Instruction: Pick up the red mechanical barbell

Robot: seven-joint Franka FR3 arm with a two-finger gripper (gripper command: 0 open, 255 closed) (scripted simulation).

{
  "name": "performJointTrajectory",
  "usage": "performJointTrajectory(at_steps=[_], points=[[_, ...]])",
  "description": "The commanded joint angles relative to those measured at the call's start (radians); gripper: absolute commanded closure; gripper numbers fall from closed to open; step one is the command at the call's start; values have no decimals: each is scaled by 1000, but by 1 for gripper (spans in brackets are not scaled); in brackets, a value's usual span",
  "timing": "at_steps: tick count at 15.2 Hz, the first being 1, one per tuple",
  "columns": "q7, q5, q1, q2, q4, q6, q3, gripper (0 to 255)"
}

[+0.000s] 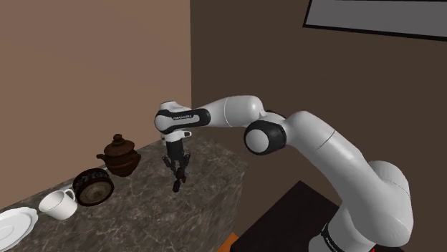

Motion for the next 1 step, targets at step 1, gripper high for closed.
performJointTrajectory(at_steps=[1], points=[[2, 0, 2, 0, 8, -8, 0, 255]])
